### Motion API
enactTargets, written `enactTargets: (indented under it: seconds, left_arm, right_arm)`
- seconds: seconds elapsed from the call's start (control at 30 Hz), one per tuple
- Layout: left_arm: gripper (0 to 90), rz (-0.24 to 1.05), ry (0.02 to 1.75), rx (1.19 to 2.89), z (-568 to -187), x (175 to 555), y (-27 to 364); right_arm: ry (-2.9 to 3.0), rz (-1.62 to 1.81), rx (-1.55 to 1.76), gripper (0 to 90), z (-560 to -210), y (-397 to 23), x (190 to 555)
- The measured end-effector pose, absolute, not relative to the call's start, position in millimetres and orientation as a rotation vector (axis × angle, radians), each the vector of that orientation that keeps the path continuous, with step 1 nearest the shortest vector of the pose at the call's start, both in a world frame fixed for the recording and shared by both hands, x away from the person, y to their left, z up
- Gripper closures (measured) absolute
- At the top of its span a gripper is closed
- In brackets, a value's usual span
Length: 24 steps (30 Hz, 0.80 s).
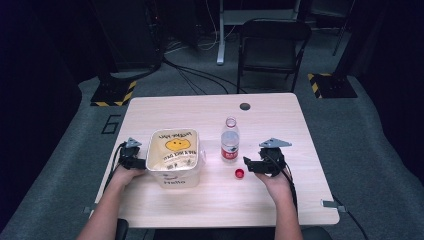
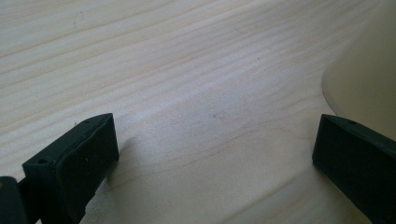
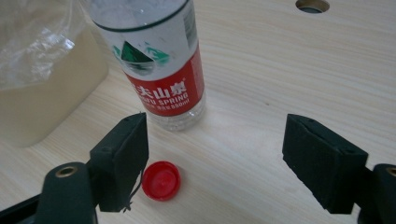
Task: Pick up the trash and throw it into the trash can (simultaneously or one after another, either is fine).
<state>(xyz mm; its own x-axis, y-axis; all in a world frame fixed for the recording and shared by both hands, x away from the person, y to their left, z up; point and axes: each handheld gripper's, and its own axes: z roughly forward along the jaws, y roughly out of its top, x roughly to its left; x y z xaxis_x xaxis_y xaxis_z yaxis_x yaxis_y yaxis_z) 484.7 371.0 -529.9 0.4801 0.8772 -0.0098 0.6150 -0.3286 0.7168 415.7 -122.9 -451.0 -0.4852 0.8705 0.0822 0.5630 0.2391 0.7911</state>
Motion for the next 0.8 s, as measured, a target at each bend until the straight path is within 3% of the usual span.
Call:
enactTargets:
  seconds: [0.8]
  left_arm:
    - [0.0,0.519,1.250,2.045,-531,490,369]
  right_arm:
    - [2.142,1.187,1.228,9.6,-429,-87,422]
